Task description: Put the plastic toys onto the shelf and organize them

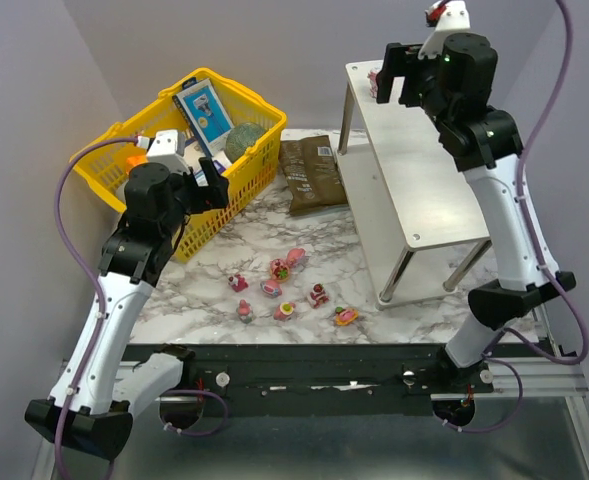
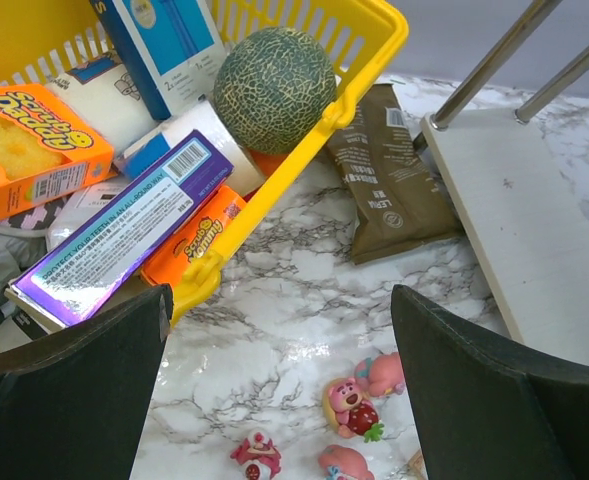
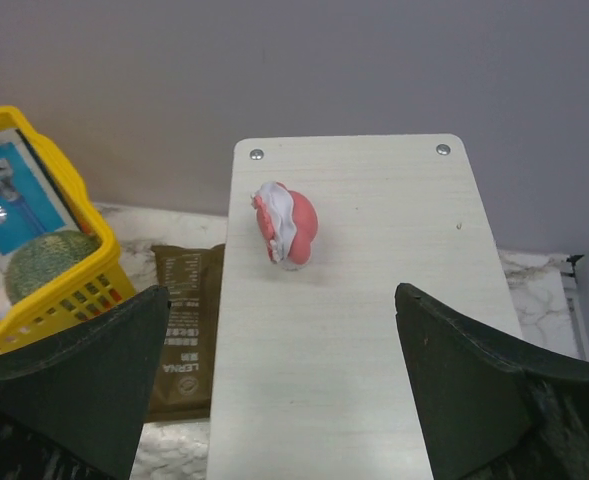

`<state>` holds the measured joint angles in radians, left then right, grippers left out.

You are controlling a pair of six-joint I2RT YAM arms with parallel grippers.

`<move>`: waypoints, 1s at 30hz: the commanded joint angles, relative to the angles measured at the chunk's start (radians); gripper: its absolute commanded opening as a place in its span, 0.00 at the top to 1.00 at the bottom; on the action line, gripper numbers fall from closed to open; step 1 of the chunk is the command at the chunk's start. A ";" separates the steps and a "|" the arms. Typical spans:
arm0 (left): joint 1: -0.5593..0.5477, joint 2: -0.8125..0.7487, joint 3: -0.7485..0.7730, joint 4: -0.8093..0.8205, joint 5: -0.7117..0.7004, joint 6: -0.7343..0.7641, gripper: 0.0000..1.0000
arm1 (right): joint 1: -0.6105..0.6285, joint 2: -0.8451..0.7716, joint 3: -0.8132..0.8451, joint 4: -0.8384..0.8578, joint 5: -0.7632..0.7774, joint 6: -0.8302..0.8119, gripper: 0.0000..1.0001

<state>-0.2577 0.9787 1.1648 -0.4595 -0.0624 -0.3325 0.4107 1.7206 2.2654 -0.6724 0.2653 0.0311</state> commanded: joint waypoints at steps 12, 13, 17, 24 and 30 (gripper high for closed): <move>-0.005 -0.182 -0.146 0.068 0.016 -0.056 0.01 | 0.042 -0.562 -0.635 0.158 -0.483 0.096 0.00; -0.005 -0.195 -0.151 0.071 0.007 -0.066 0.01 | 0.056 -0.564 -0.647 0.162 -0.488 0.087 0.00; -0.005 -0.204 -0.137 0.035 -0.072 -0.121 0.01 | 0.254 -0.558 -0.696 0.148 -0.396 0.007 0.00; -0.005 -0.204 -0.136 -0.002 -0.106 -0.171 0.01 | 0.508 -0.529 -0.828 0.181 -0.330 -0.053 0.00; -0.005 -0.190 -0.152 0.004 -0.093 -0.207 0.01 | 0.681 -0.466 -0.929 0.194 -0.219 -0.042 0.00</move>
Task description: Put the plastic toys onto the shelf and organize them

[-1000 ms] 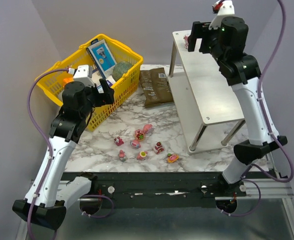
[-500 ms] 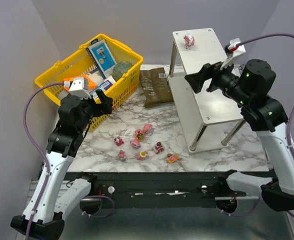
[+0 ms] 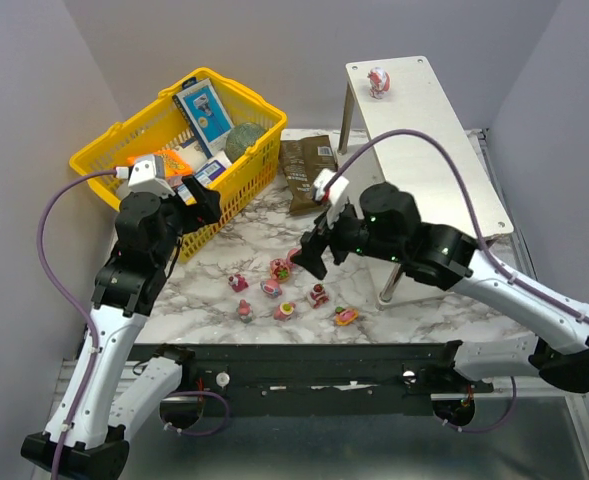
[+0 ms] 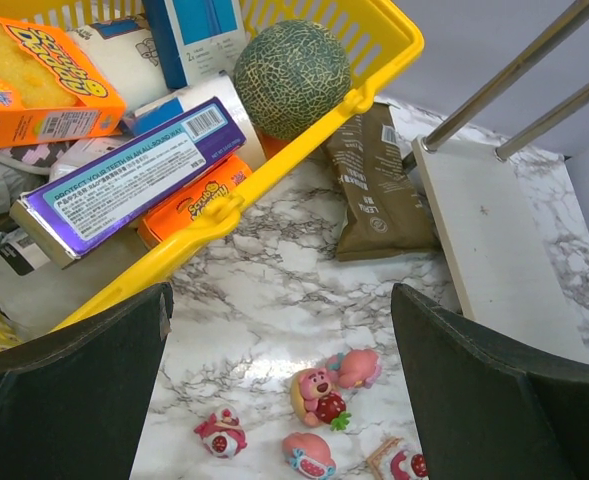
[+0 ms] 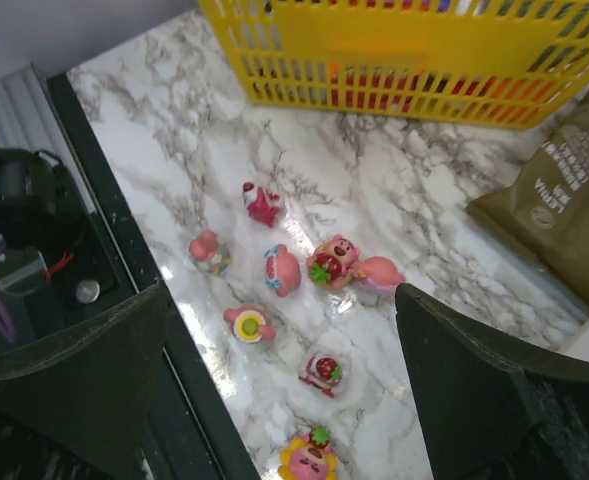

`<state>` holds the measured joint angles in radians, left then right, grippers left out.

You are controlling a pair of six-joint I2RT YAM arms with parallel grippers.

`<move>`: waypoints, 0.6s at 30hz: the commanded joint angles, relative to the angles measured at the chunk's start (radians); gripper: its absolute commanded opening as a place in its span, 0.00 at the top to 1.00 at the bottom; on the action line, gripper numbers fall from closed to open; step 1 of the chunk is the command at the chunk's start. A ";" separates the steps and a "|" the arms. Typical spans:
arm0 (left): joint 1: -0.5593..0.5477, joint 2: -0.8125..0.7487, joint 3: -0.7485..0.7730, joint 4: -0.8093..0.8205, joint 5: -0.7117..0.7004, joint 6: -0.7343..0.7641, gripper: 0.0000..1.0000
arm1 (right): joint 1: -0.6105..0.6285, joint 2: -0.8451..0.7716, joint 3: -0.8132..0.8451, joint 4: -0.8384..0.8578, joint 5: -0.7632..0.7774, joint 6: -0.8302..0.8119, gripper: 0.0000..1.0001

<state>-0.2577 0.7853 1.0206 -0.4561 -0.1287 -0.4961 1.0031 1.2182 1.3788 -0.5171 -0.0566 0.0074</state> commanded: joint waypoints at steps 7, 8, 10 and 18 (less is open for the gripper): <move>-0.005 0.017 -0.014 -0.044 0.040 -0.048 0.01 | 0.161 0.142 -0.136 0.071 0.061 -0.015 0.04; -0.005 0.006 -0.028 -0.039 0.060 -0.051 0.01 | 0.170 0.155 -0.139 0.069 0.061 -0.015 0.04; -0.005 -0.027 -0.074 -0.003 0.080 -0.045 0.01 | 0.178 0.179 -0.168 0.089 0.070 -0.015 0.04; -0.005 -0.070 -0.152 0.056 0.086 -0.062 0.01 | 0.183 0.280 -0.231 0.166 0.061 -0.044 0.04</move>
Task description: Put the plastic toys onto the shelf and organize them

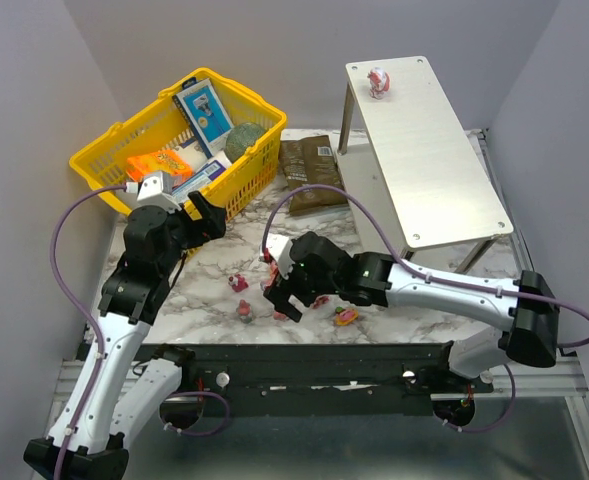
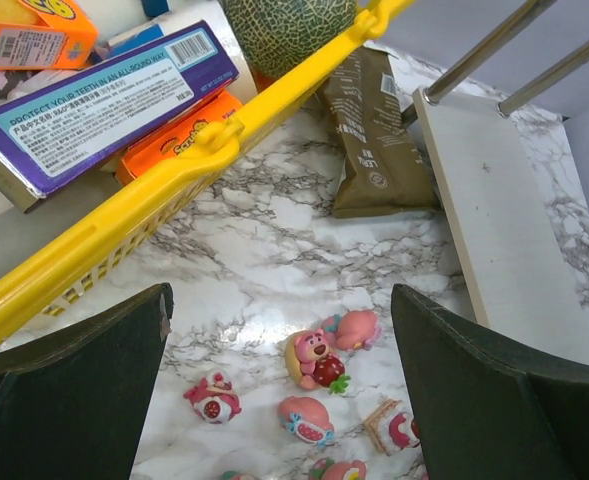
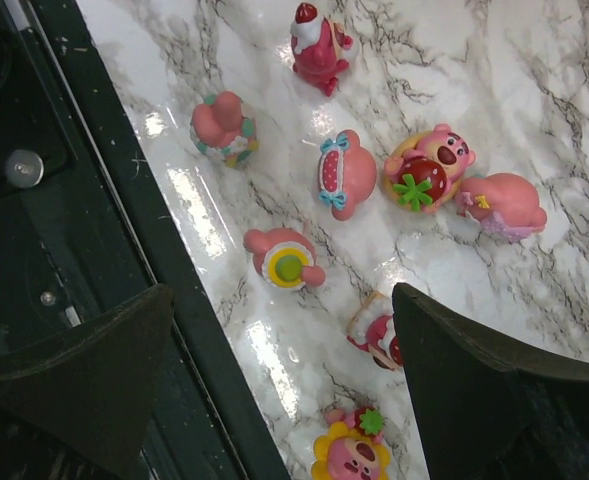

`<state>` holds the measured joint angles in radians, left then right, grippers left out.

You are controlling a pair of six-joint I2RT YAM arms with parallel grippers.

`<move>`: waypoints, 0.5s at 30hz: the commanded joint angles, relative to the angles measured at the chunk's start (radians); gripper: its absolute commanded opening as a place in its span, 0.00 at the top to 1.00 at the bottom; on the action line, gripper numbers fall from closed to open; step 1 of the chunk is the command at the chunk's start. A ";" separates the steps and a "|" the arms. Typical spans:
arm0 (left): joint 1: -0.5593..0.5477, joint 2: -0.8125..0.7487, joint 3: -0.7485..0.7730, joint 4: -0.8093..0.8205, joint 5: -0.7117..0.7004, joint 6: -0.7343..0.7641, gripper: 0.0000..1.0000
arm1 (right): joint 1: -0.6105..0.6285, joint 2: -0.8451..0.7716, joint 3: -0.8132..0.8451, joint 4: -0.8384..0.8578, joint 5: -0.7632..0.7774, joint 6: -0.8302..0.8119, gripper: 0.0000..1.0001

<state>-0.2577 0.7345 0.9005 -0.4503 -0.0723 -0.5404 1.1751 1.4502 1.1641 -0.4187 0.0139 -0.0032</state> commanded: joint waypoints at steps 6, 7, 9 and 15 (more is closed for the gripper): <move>-0.005 -0.021 -0.031 0.006 0.046 -0.003 0.01 | 0.012 0.150 -0.021 0.060 -0.094 -0.139 0.04; -0.005 -0.026 -0.031 -0.004 0.045 0.000 0.01 | 0.012 0.160 -0.024 0.061 -0.089 -0.162 0.05; -0.005 -0.032 -0.034 -0.019 0.048 0.010 0.01 | 0.012 0.179 -0.032 0.060 -0.075 -0.182 0.06; -0.005 -0.043 -0.048 -0.024 0.054 0.002 0.01 | 0.012 0.242 -0.058 0.090 -0.022 -0.227 0.15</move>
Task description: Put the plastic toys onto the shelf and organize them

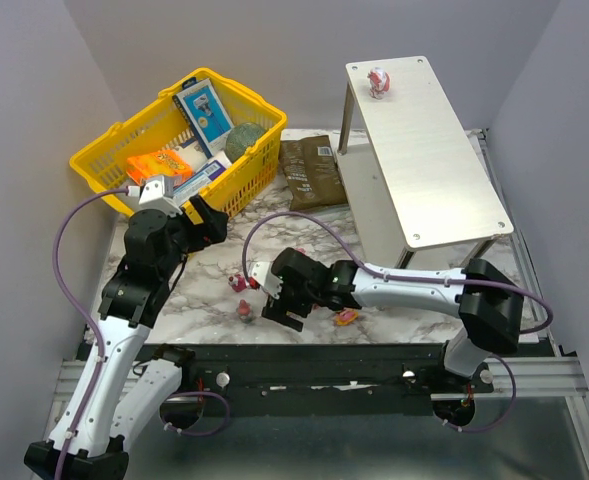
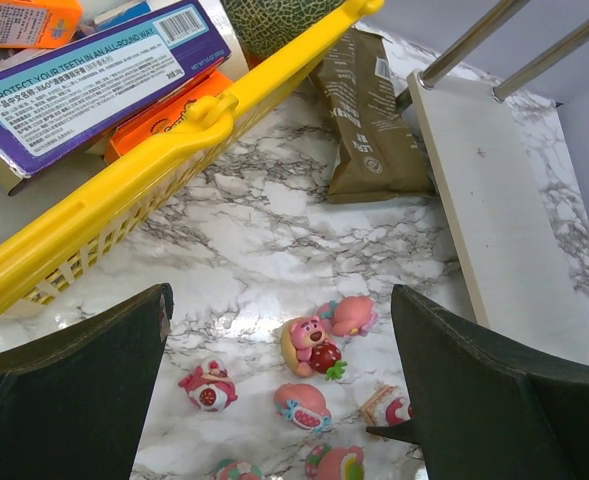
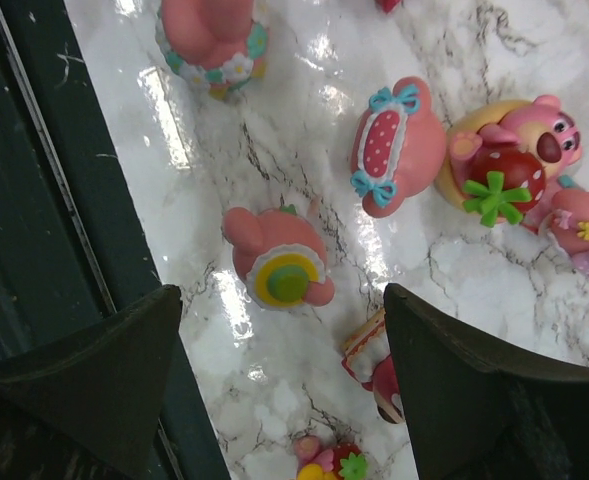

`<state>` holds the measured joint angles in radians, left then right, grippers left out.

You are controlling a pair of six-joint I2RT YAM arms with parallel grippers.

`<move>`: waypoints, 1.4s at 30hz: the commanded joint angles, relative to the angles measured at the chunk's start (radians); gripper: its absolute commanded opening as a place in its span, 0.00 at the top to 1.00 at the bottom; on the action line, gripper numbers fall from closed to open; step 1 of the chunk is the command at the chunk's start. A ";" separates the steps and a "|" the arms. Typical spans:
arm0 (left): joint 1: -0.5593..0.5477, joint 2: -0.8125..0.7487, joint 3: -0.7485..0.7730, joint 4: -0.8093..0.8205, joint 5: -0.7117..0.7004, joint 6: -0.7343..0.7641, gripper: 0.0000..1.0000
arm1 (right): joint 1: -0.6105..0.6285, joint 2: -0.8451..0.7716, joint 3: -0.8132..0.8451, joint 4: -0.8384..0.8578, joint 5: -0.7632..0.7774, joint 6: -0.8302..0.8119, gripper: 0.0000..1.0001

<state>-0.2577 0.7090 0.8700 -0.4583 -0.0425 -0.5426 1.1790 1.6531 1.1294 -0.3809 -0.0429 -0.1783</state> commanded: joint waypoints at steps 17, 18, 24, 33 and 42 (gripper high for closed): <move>-0.005 -0.034 -0.037 -0.025 0.036 -0.002 0.01 | 0.008 0.114 -0.105 0.226 0.049 -0.012 0.39; -0.005 -0.037 -0.037 -0.028 0.035 -0.003 0.01 | 0.008 0.113 -0.108 0.224 0.054 -0.003 0.40; -0.005 -0.043 -0.043 -0.028 0.032 -0.008 0.01 | 0.008 0.111 -0.102 0.176 0.077 0.071 0.60; -0.005 -0.051 -0.042 -0.045 0.026 -0.005 0.01 | 0.008 0.070 -0.071 0.105 0.083 0.232 0.86; -0.005 -0.034 -0.014 -0.048 0.033 0.004 0.01 | 0.008 -0.101 0.165 -0.203 0.130 0.295 0.99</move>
<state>-0.2577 0.6727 0.8337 -0.5007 -0.0250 -0.5472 1.1790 1.6669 1.1721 -0.4335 0.0353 0.0616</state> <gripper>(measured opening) 0.988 0.524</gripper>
